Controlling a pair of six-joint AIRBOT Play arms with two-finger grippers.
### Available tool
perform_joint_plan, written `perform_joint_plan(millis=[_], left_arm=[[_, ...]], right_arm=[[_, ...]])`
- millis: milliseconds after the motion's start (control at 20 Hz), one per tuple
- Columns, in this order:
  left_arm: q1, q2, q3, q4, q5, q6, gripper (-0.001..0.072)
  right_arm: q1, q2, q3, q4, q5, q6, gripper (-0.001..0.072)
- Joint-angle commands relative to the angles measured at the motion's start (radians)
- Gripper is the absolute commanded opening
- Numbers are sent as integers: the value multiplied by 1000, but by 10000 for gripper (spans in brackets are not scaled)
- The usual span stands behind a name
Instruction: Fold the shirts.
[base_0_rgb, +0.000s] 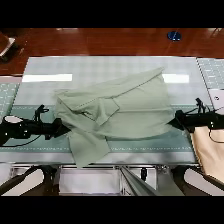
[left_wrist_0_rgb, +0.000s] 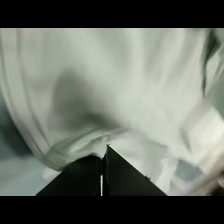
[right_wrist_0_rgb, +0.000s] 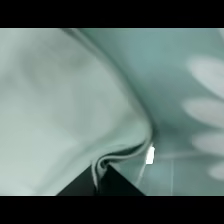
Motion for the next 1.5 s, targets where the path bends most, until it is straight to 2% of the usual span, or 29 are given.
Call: perform_joint_plan(millis=[0, 150, 200, 350, 500, 700, 900, 950, 1050, 1100, 1300, 1450], left_arm=[[1, 42, 113, -250, -99, 74, 26], [1, 147, 354, -557, -84, 135, 25], [1, 180, 445, -606, -55, 156, 25], [22, 259, 739, -614, 11, 158, 25], [85, 336, 958, -549, 19, 132, 25], [212, 499, 1116, -304, 13, 6, 25], [228, 705, 1160, -60, 22, -15, 25], [197, 746, 1160, 47, 24, -58, 25], [108, 807, 1160, 276, 1, -219, 25], [63, 827, 1159, 363, -19, -256, 25], [-40, 844, 1146, 578, -106, -338, 25], [-38, 805, 1015, 560, -109, -358, 25]], right_arm=[[82, -6, 249, 54, 108, -26, 18], [132, -4, 673, 46, 165, 30, 18], [140, -4, 814, 44, 167, 44, 18], [139, 7, 1204, -21, 192, 102, 18], [139, 101, 1391, -120, 218, 124, 18], [139, 311, 1403, -257, 251, 136, 18], [140, 465, 1403, -360, 319, 158, 18], [140, 491, 1403, -384, 341, 174, 18], [140, 533, 1390, -418, 378, 189, 19], [140, 545, 1368, -426, 391, 198, 18], [140, 552, 1219, -362, 457, 211, 18], [140, 546, 1034, -248, 419, 192, 18]])
